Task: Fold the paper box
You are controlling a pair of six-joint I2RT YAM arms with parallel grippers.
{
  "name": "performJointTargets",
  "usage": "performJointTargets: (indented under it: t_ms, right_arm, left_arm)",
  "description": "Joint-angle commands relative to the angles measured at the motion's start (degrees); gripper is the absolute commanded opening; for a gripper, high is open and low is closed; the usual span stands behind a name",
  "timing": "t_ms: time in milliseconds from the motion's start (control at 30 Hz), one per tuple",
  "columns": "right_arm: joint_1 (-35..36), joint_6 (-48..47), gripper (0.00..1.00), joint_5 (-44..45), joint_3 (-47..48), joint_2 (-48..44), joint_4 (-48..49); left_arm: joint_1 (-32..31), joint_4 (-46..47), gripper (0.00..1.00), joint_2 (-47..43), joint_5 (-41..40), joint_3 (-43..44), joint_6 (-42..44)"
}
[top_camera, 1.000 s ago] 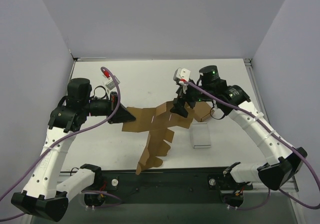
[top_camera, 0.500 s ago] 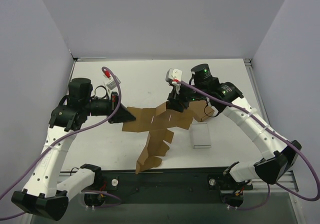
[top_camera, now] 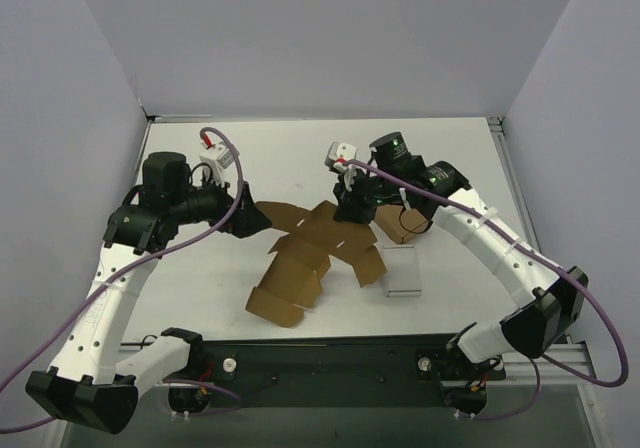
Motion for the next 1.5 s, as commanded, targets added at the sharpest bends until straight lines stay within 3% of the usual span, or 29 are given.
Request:
performJointTargets:
  t_ms: [0,200,333,700,1167,1467]
  right_arm:
    - [0.6,1.8,0.0,6.7,1.2,3.3,-3.1]
    - [4.0,6.4,0.0,15.5,3.6,9.6,-5.4]
    - [6.9,9.9,0.0,25.8,5.4,13.7,-6.6]
    - [12.7,22.6,0.0,48.7,1.9,16.0,-3.2]
    - [20.2,30.9,0.0,60.4,-0.6,19.8,-0.7]
    - [22.7,32.5,0.0,61.5,-0.9,22.3,-0.1]
  left_arm:
    - [0.2,3.5,0.97,-2.2,-18.8,2.6,0.9]
    - [-1.0,9.4,0.97,-7.5,-19.6,-6.0,-1.7]
    - [-2.8,12.5,0.94,-9.7,-20.0,-12.6,-6.1]
    - [-12.6,21.2,0.85,-14.0,-29.3,-27.8,-17.2]
    - [-14.2,29.8,0.76,-7.4,-32.3,-33.8,-20.0]
    - [-14.5,33.3,0.7,-6.3,-34.0,-37.7,-19.9]
